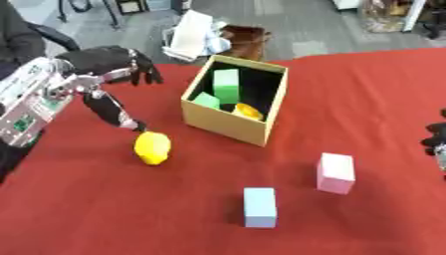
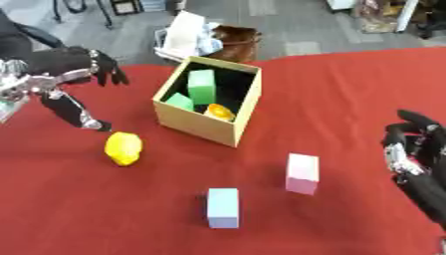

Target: Pick up objects on the table and place them in the box.

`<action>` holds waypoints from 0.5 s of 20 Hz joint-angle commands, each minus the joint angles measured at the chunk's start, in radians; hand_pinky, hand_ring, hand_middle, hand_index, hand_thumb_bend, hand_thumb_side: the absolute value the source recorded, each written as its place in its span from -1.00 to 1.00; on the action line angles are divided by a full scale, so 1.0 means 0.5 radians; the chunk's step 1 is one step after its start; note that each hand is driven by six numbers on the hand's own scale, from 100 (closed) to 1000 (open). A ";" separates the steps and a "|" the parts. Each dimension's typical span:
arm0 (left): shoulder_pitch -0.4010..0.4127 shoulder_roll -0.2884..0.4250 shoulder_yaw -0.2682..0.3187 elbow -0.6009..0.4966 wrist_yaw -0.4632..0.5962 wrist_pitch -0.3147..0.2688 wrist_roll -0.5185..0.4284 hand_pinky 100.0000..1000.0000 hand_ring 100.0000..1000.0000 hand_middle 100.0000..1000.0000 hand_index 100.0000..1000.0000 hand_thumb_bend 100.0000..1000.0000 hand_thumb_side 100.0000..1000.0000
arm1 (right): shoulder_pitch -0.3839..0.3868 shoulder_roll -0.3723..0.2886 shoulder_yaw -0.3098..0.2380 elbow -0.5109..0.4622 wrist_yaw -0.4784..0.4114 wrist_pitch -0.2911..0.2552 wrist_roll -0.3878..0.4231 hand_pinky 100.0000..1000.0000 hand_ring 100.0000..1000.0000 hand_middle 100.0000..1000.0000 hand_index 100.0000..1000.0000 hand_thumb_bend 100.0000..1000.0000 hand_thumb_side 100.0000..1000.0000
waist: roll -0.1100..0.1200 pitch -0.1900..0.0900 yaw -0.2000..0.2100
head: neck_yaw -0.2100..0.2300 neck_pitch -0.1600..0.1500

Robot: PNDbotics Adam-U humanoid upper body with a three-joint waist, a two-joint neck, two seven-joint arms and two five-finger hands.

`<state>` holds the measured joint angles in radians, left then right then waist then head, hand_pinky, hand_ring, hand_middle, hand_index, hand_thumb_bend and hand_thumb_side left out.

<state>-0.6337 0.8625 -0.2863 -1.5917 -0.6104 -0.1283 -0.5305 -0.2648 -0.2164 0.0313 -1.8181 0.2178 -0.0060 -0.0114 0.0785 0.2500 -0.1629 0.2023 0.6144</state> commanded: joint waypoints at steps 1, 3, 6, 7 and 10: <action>-0.009 0.083 -0.030 -0.052 0.047 0.030 -0.095 0.22 0.06 0.17 0.53 0.20 -0.73 | -0.026 -0.032 -0.008 -0.022 0.005 -0.003 0.001 0.18 0.21 0.27 0.68 -1.00 0.00 | -0.016 -0.055 -0.004 | 0.012 -0.012; -0.002 0.072 -0.062 -0.026 0.049 0.037 -0.140 0.22 0.06 0.18 0.53 0.19 -0.74 | -0.027 -0.032 -0.008 -0.021 0.005 -0.002 0.000 0.18 0.21 0.27 0.68 -1.00 0.00 | -0.017 -0.055 -0.007 | 0.015 -0.011; 0.007 0.054 -0.094 0.047 0.020 0.034 -0.197 0.22 0.07 0.19 0.53 0.18 -0.77 | -0.026 -0.032 -0.009 -0.021 0.005 -0.002 -0.001 0.18 0.21 0.27 0.68 -1.00 0.00 | -0.016 -0.056 -0.012 | 0.017 -0.009; 0.011 0.049 -0.096 0.075 -0.001 0.035 -0.206 0.22 0.07 0.19 0.53 0.18 -0.78 | -0.025 -0.031 -0.009 -0.021 0.004 -0.002 -0.001 0.18 0.21 0.27 0.68 -1.00 0.01 | -0.015 -0.056 -0.013 | 0.018 -0.008; 0.023 0.021 -0.103 0.178 -0.059 0.034 -0.213 0.21 0.06 0.19 0.52 0.17 -0.80 | -0.023 -0.030 -0.009 -0.021 0.003 -0.002 -0.001 0.18 0.21 0.27 0.68 -1.00 0.01 | -0.014 -0.058 -0.014 | 0.016 -0.006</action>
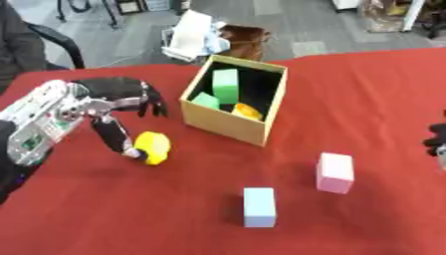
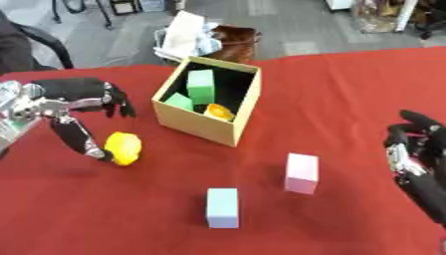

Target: Pick up objects on the table and place them in the box.

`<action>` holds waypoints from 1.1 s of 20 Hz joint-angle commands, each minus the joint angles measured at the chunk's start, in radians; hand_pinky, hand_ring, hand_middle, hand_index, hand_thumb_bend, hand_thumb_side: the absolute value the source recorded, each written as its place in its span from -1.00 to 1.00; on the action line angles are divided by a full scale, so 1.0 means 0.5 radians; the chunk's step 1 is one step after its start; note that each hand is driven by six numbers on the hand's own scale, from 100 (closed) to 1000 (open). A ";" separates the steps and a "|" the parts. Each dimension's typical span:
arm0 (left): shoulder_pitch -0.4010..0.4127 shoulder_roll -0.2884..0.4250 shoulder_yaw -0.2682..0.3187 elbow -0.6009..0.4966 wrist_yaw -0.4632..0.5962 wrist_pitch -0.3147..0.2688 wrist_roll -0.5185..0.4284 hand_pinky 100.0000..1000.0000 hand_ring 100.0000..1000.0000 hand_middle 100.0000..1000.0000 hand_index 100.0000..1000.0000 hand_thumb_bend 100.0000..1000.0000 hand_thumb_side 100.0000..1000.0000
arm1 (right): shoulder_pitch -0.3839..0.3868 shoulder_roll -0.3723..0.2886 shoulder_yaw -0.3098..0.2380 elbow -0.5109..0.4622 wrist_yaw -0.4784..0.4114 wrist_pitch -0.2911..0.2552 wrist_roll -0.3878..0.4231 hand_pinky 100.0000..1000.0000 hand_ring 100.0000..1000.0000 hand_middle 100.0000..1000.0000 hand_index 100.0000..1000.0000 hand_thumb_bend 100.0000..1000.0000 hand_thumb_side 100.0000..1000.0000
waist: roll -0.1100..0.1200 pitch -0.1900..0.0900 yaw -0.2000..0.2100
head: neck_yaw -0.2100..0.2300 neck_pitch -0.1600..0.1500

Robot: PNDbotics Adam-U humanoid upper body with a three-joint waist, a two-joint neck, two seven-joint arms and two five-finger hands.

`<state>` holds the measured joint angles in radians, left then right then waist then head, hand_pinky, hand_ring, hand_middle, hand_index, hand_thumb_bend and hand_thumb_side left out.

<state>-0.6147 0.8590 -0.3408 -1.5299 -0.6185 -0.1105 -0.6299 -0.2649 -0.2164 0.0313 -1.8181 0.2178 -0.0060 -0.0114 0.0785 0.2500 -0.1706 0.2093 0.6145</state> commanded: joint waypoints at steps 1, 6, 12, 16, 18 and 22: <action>-0.013 0.017 0.004 0.091 -0.062 -0.003 -0.014 0.20 0.06 0.18 0.52 0.17 -0.81 | -0.023 -0.030 -0.009 -0.021 0.003 -0.002 0.000 0.18 0.21 0.27 0.68 -1.00 0.01 | -0.014 -0.058 0.001 | 0.002 -0.006; -0.029 -0.053 -0.013 0.245 -0.149 -0.017 0.041 0.16 0.02 0.14 0.48 0.14 -0.88 | -0.022 -0.027 -0.008 -0.021 0.002 -0.002 0.001 0.18 0.21 0.27 0.68 -1.00 0.01 | -0.016 -0.058 -0.002 | 0.004 -0.006; -0.061 -0.114 -0.011 0.298 -0.204 0.007 0.201 -0.04 -0.22 -0.15 0.24 -0.23 -1.00 | -0.020 -0.025 -0.010 -0.020 0.001 -0.002 0.000 0.18 0.21 0.27 0.68 -1.00 0.01 | -0.020 -0.058 -0.005 | 0.009 -0.005; -0.082 -0.109 0.033 0.229 -0.185 0.066 0.343 -0.16 -0.41 -0.35 0.04 -0.46 -1.00 | -0.018 -0.025 -0.011 -0.019 0.000 -0.001 -0.002 0.18 0.21 0.27 0.68 -1.00 0.02 | -0.020 -0.060 -0.002 | 0.007 -0.004; -0.114 -0.084 0.059 0.166 -0.166 0.089 0.397 -0.18 -0.43 -0.38 0.01 -0.46 -1.00 | -0.017 -0.025 -0.010 -0.019 0.000 -0.002 -0.001 0.18 0.21 0.27 0.68 -1.00 0.02 | -0.021 -0.062 0.000 | 0.006 -0.003; -0.237 -0.035 0.129 0.031 -0.151 0.116 0.435 -0.16 -0.44 -0.38 0.02 -0.42 -1.00 | -0.011 -0.026 -0.010 -0.017 0.001 -0.001 -0.001 0.18 0.21 0.27 0.68 -1.00 0.02 | -0.021 -0.068 0.003 | 0.005 -0.001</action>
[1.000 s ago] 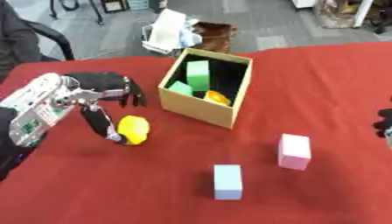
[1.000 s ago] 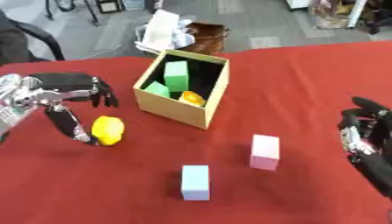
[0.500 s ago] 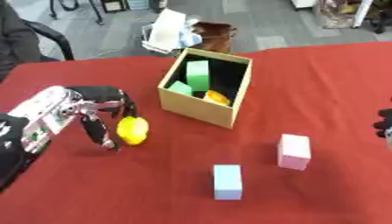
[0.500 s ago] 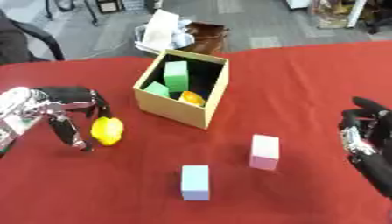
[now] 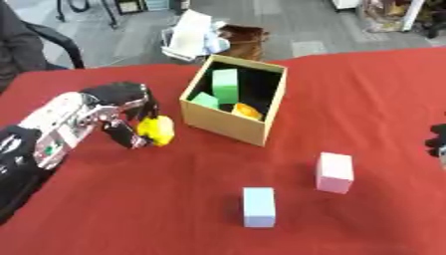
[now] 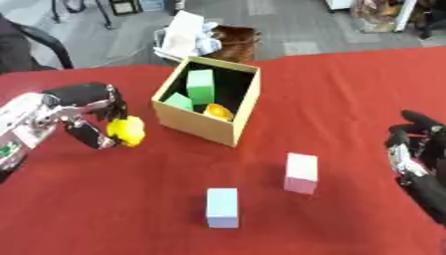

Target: Pick up objects on the table and place them in the box.

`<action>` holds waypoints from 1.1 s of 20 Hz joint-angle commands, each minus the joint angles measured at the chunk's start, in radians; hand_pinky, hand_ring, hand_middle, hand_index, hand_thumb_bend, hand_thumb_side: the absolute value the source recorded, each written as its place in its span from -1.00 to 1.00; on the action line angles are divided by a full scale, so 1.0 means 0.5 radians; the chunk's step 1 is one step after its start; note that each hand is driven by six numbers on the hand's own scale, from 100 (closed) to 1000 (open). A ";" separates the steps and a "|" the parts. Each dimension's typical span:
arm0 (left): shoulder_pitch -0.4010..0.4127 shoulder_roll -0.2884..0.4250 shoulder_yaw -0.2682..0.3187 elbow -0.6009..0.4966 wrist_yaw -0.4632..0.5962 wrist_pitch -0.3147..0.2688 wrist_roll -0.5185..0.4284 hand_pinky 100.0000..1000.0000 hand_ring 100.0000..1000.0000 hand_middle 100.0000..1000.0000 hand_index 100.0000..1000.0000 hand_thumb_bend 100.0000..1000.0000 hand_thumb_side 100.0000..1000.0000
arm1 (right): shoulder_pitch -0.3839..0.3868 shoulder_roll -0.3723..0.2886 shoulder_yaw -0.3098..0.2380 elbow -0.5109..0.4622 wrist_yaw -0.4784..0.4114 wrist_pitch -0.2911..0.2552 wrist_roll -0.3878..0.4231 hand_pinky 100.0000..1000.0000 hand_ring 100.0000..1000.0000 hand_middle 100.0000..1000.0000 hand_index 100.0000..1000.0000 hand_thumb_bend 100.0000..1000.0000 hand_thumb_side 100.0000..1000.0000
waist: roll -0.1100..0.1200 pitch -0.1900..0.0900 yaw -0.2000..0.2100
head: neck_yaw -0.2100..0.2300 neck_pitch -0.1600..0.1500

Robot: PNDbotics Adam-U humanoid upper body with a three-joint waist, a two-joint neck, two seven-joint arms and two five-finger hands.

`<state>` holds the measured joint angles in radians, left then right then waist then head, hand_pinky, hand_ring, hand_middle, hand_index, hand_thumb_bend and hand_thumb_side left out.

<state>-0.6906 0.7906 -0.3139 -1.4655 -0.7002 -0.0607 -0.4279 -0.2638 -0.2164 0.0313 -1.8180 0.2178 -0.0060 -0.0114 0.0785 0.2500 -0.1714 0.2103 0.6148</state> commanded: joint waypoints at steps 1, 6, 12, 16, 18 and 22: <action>-0.124 0.098 0.094 -0.121 0.006 0.030 0.038 -0.16 -0.43 -0.38 0.02 -0.39 -1.00 | -0.012 -0.026 -0.008 -0.016 0.000 0.000 -0.001 0.18 0.21 0.27 0.68 -1.00 0.02 | -0.021 -0.071 0.004 | 0.005 0.001; -0.382 -0.049 0.102 -0.019 -0.089 0.106 0.112 -0.11 -0.35 -0.34 0.07 -0.33 -1.00 | -0.008 -0.020 0.001 -0.013 -0.003 -0.002 0.008 0.18 0.21 0.27 0.68 -1.00 0.02 | -0.028 -0.081 -0.009 | 0.015 0.010; -0.553 -0.348 0.065 0.303 -0.269 0.187 0.146 0.01 -0.22 -0.19 0.23 -0.15 -1.00 | -0.021 -0.001 0.018 -0.013 -0.013 -0.006 0.024 0.18 0.21 0.26 0.68 -1.00 0.02 | -0.043 -0.084 -0.058 | 0.037 0.013; -0.553 -0.491 0.109 0.523 -0.395 0.231 0.231 0.15 -0.04 0.01 0.42 -0.03 -0.73 | -0.025 0.005 0.022 -0.011 -0.017 -0.006 0.029 0.18 0.21 0.26 0.68 -1.00 0.02 | -0.048 -0.079 -0.080 | 0.052 0.012; -0.559 -0.528 0.131 0.635 -0.423 0.212 0.296 0.20 0.04 0.11 0.51 0.06 -0.59 | -0.027 0.008 0.024 -0.011 -0.018 -0.006 0.031 0.18 0.21 0.26 0.68 -1.00 0.02 | -0.051 -0.077 -0.087 | 0.053 0.012; -0.574 -0.531 0.168 0.787 -0.426 0.131 0.432 0.30 0.16 0.30 0.67 0.23 -0.45 | -0.028 0.007 0.022 -0.010 -0.018 -0.005 0.030 0.18 0.21 0.26 0.68 -1.00 0.02 | -0.056 -0.075 -0.080 | 0.053 0.012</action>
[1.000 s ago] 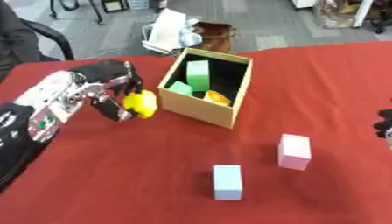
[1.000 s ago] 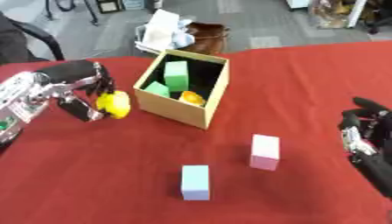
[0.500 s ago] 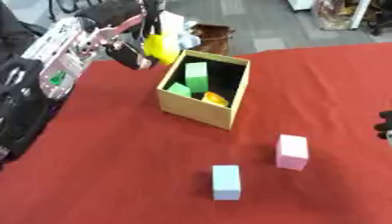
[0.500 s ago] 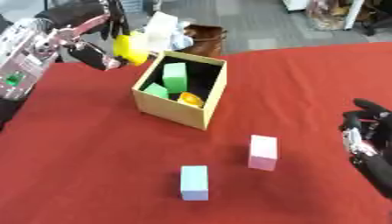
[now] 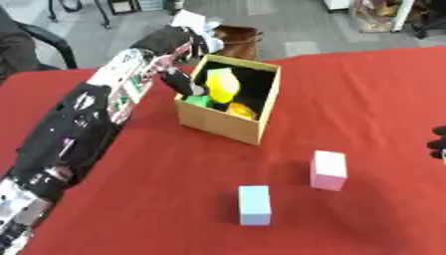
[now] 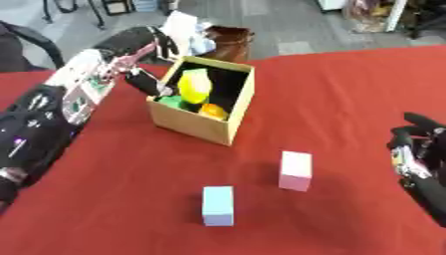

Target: Pick up objects on the table and place them in the box.

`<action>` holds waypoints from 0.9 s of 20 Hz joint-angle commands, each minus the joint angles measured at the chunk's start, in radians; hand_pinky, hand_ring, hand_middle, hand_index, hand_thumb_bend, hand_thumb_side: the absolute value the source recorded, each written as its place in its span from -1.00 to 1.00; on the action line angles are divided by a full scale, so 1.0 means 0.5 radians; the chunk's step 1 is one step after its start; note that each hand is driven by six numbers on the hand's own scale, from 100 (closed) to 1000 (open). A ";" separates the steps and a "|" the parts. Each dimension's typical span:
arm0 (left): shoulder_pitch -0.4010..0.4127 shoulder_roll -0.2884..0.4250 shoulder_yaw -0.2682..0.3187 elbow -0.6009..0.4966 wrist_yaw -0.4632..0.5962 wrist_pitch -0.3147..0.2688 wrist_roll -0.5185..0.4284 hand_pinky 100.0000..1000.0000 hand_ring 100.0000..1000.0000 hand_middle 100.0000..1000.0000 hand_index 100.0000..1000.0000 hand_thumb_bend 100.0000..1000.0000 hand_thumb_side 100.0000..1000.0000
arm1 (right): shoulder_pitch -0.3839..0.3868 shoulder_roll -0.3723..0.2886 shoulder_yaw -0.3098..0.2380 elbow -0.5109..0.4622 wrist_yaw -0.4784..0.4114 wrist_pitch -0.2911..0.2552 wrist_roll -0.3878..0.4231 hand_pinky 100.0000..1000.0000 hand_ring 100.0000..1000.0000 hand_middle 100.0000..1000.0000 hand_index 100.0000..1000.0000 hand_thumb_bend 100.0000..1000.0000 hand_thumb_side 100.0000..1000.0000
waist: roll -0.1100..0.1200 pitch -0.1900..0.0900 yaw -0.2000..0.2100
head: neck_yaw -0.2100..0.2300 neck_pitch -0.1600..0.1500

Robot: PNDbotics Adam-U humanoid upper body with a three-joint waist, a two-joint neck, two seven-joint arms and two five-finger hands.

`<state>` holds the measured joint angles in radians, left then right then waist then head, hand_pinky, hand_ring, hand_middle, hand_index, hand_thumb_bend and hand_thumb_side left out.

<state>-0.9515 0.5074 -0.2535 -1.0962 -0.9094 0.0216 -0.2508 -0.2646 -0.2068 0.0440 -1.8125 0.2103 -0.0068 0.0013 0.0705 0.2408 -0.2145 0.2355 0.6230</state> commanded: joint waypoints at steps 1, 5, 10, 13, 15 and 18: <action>-0.046 0.048 0.057 0.050 0.008 -0.043 0.107 0.30 0.16 0.28 0.67 0.23 -0.45 | -0.026 -0.013 -0.005 -0.021 -0.002 -0.004 0.004 0.18 0.21 0.26 0.68 -1.00 0.01 | -0.040 -0.056 0.010 | 0.003 -0.005; 0.034 0.139 0.111 -0.079 0.138 -0.048 0.211 0.26 0.03 0.08 0.54 0.12 -0.47 | -0.044 -0.047 -0.010 -0.017 0.010 -0.004 0.002 0.18 0.21 0.26 0.68 -1.00 -0.04 | -0.042 -0.054 0.036 | -0.012 -0.010; 0.291 0.351 0.168 -0.582 0.709 0.089 0.346 0.24 -0.02 0.01 0.50 0.05 -0.50 | -0.134 -0.220 0.011 0.018 0.048 -0.010 0.026 0.20 0.22 0.28 0.69 -1.00 -0.20 | -0.043 -0.053 0.082 | -0.042 -0.010; 0.481 0.444 0.223 -0.909 0.970 0.181 0.441 0.24 -0.02 0.01 0.50 0.04 -0.52 | -0.209 -0.354 0.044 0.059 0.076 -0.024 0.068 0.21 0.22 0.28 0.70 -1.00 -0.28 | -0.047 -0.051 0.107 | -0.063 -0.012; 0.606 0.464 0.267 -1.087 1.085 0.222 0.505 0.24 -0.02 0.01 0.51 0.04 -0.53 | -0.268 -0.450 0.084 0.086 0.100 -0.039 0.116 0.23 0.24 0.30 0.70 -1.00 -0.37 | -0.054 -0.050 0.126 | -0.076 -0.012; 0.779 0.462 0.321 -1.301 1.220 0.270 0.592 0.24 -0.02 0.00 0.51 0.02 -0.53 | -0.365 -0.574 0.173 0.132 0.138 -0.074 0.225 0.26 0.27 0.34 0.72 -1.00 -0.43 | -0.066 -0.051 0.148 | -0.091 -0.008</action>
<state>-0.5549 0.7034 -0.1188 -1.6896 -0.3311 0.1476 0.0248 -0.4295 -0.4440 0.1185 -1.7446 0.2677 -0.0366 0.0938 0.0527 0.2408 -0.1417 0.1946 0.6230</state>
